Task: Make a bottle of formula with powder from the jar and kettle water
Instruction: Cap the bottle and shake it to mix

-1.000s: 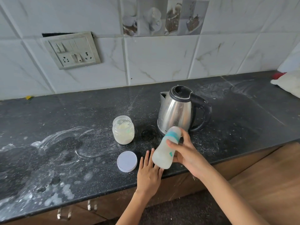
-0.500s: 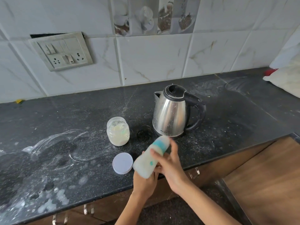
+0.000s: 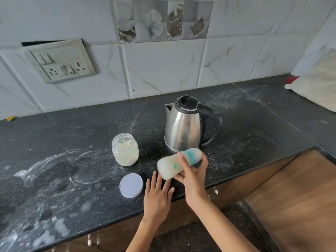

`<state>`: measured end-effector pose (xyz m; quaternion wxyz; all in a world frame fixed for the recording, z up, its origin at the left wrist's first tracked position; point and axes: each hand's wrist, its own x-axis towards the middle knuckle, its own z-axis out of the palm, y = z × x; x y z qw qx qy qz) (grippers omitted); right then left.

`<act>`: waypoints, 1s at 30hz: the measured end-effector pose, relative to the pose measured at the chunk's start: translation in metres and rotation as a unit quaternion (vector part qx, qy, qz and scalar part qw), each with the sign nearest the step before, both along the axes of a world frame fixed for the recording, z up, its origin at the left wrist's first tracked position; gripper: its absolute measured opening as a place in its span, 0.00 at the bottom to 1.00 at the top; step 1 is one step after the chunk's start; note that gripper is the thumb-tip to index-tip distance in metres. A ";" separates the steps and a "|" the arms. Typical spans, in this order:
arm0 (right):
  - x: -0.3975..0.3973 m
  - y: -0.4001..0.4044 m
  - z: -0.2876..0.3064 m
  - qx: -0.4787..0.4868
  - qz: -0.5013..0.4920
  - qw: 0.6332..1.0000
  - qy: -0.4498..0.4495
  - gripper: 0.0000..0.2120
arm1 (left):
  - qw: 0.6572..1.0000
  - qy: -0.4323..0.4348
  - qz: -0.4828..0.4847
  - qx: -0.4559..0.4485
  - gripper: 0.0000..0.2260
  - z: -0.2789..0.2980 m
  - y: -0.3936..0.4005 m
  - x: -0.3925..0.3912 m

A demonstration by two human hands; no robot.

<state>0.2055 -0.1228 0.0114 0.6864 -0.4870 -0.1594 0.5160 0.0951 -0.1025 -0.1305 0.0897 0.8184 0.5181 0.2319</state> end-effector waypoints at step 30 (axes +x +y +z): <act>0.005 0.006 0.008 0.005 -0.001 0.996 -0.088 0.37 | 0.999 0.024 0.010 0.024 0.25 -0.001 -0.001 -0.001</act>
